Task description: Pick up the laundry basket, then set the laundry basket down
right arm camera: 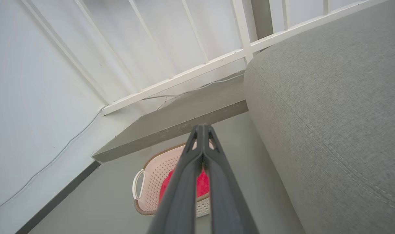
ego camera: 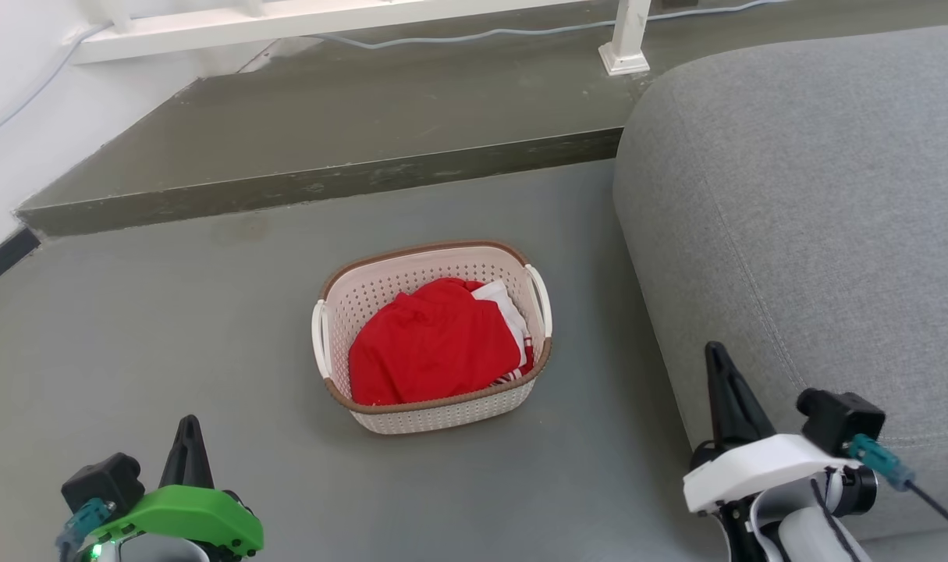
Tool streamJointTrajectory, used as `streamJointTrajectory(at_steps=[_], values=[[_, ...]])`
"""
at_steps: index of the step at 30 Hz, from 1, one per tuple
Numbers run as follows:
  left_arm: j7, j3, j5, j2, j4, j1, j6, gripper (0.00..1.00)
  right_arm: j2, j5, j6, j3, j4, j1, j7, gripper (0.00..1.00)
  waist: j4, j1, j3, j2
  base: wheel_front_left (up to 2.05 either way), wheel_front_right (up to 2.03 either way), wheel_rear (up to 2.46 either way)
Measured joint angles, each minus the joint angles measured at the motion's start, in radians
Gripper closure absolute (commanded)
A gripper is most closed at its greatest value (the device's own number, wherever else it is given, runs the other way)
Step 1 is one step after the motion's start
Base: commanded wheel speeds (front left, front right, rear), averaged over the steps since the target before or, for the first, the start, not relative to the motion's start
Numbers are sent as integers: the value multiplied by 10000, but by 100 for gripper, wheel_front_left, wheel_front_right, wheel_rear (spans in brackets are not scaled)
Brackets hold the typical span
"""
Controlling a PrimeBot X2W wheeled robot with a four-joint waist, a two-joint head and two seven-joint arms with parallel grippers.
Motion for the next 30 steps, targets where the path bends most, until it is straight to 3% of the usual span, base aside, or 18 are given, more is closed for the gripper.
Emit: streamJointTrajectory(at_steps=[30], values=[[1074,512,-3440,-15,-40,-75,-608,100,-201,4155,443,-1051,-13,-39,903,100,247,0,-219,0,0,0,0]])
